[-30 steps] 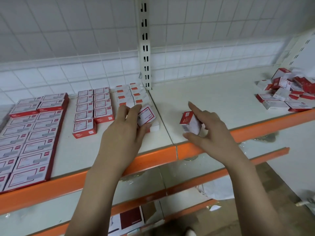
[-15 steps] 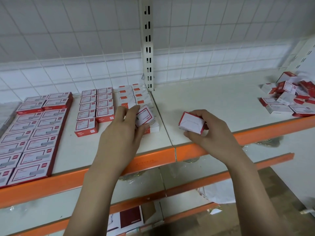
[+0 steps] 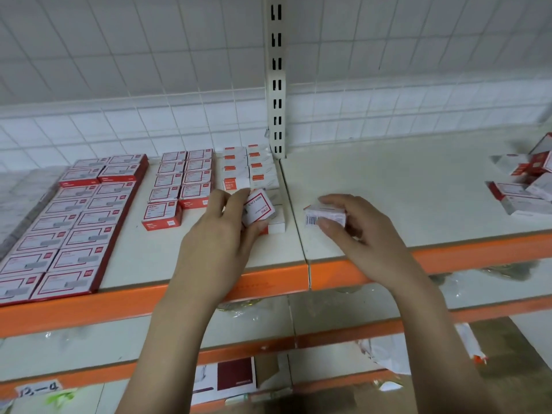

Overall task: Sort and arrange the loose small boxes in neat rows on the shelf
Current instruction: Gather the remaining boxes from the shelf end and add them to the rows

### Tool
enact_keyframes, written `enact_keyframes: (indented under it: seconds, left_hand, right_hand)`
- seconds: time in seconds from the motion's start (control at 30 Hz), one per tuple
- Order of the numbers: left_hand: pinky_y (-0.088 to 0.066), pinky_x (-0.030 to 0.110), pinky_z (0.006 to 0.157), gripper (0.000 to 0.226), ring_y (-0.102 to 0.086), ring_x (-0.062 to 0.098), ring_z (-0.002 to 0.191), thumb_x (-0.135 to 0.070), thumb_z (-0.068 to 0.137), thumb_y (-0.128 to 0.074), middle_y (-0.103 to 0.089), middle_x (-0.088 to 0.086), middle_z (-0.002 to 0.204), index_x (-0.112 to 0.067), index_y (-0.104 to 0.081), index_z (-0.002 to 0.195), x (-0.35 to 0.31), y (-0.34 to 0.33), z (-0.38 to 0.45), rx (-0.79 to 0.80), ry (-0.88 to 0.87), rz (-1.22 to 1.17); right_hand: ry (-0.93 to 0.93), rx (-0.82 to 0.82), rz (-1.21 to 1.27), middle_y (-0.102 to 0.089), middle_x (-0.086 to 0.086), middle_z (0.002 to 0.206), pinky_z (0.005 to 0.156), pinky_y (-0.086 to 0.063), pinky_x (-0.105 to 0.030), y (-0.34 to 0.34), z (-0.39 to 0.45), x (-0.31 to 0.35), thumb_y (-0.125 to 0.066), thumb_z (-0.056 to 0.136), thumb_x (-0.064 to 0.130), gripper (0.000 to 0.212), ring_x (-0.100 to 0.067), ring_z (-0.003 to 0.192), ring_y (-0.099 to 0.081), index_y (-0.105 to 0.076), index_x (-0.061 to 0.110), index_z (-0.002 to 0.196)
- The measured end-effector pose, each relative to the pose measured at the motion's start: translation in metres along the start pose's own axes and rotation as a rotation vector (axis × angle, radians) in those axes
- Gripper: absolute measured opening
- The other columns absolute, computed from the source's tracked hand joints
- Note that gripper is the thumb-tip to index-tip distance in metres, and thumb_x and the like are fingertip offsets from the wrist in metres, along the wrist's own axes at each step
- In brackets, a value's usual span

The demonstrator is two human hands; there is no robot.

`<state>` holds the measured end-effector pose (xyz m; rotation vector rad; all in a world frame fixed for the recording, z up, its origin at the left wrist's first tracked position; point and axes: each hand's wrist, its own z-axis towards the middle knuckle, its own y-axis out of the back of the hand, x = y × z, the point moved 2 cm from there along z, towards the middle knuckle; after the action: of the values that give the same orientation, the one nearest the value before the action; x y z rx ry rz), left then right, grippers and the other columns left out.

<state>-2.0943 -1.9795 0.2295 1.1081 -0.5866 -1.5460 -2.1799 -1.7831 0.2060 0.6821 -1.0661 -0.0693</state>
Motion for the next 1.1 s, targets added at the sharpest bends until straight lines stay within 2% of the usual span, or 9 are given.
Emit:
enact_keyframes:
  seconds: [0.1,0.23,0.37,0.5,0.63,0.83,0.93,1.0,1.1]
  left_hand:
    - [-0.049,0.041,0.061,0.049,-0.058,0.036,0.087,-0.033,0.089,-0.054,-0.048,0.011,0.116,-0.010,-0.046,0.131,0.002,0.000,0.001,-0.009,0.008,0.004]
    - [-0.048,0.038,0.060,0.048,-0.059,0.036,0.083,-0.030,0.088,-0.057,-0.050,0.014,0.114,-0.007,-0.047,0.130,0.010,0.002,0.004,-0.020,-0.003,0.000]
    - [-0.046,0.035,0.060,0.049,-0.059,0.034,0.079,-0.033,0.088,-0.054,-0.049,0.012,0.111,-0.009,-0.047,0.130,0.022,0.008,0.010,-0.033,-0.007,-0.012]
    - [-0.046,0.035,0.058,0.047,-0.058,0.034,0.077,-0.031,0.088,-0.056,-0.050,0.012,0.109,-0.009,-0.049,0.128,0.038,0.015,0.015,-0.026,-0.034,-0.018]
    - [-0.047,0.035,0.055,0.045,-0.060,0.034,0.077,-0.032,0.090,-0.056,-0.052,0.012,0.110,-0.009,-0.050,0.127,0.066,0.031,0.016,-0.040,-0.071,0.000]
    - [-0.043,0.031,0.051,0.050,-0.060,0.034,0.077,-0.039,0.086,-0.045,-0.051,0.012,0.109,-0.010,-0.050,0.126,0.114,0.060,0.015,-0.074,-0.063,0.002]
    - [-0.041,0.030,0.055,0.045,-0.060,0.036,0.079,-0.031,0.089,-0.055,-0.051,0.014,0.111,-0.008,-0.050,0.127,0.137,0.069,0.013,-0.080,-0.045,0.003]
    - [-0.042,0.031,0.056,0.047,-0.060,0.036,0.080,-0.029,0.087,-0.055,-0.051,0.015,0.114,-0.008,-0.049,0.129,0.151,0.075,0.010,-0.071,-0.037,0.005]
    - [-0.047,0.035,0.055,0.047,-0.060,0.033,0.075,-0.028,0.088,-0.056,-0.051,0.014,0.112,-0.009,-0.048,0.129,0.168,0.083,0.007,-0.061,-0.043,-0.019]
  right_hand:
    - [-0.007,0.034,0.002,-0.056,0.003,0.102,0.082,-0.050,-0.034,-0.004,0.006,-0.001,-0.046,0.090,0.047,0.021,-0.016,0.084,-0.060,-0.054,0.045,0.110]
    - [0.025,0.055,-0.014,-0.052,0.010,0.105,0.077,-0.042,-0.012,-0.011,0.014,0.005,-0.054,0.089,0.037,0.017,-0.005,0.087,-0.057,-0.061,0.036,0.105]
    - [-0.001,0.107,0.044,-0.048,0.009,0.107,0.080,-0.047,-0.012,-0.024,0.023,0.015,-0.075,0.075,0.028,0.032,-0.003,0.092,-0.058,-0.062,0.030,0.104]
    - [0.050,0.054,-0.028,-0.047,0.005,0.108,0.082,-0.045,-0.010,-0.038,0.032,0.024,-0.068,0.081,0.012,0.032,-0.001,0.095,-0.055,-0.059,0.025,0.110]
    - [0.042,-0.012,0.054,-0.058,0.006,0.101,0.079,-0.052,-0.026,-0.057,0.044,0.045,-0.070,0.081,0.023,0.027,-0.009,0.092,-0.062,-0.062,0.027,0.107]
    - [0.040,-0.026,0.063,-0.064,0.013,0.099,0.077,-0.052,-0.025,-0.095,0.059,0.076,-0.069,0.081,0.026,0.027,-0.004,0.088,-0.062,-0.062,0.027,0.107]
    - [0.006,-0.002,0.103,-0.067,0.008,0.091,0.064,-0.053,-0.031,-0.114,0.063,0.087,-0.066,0.084,0.030,0.034,-0.017,0.079,-0.064,-0.050,0.042,0.113]
    - [0.029,-0.011,0.083,-0.067,0.008,0.095,0.071,-0.052,-0.041,-0.126,0.065,0.095,-0.060,0.086,0.036,0.026,-0.027,0.081,-0.062,-0.052,0.046,0.110]
    - [0.041,-0.037,0.080,-0.064,0.015,0.104,0.082,-0.050,-0.044,-0.141,0.066,0.105,-0.059,0.087,0.036,0.021,-0.024,0.088,-0.061,-0.057,0.045,0.106]
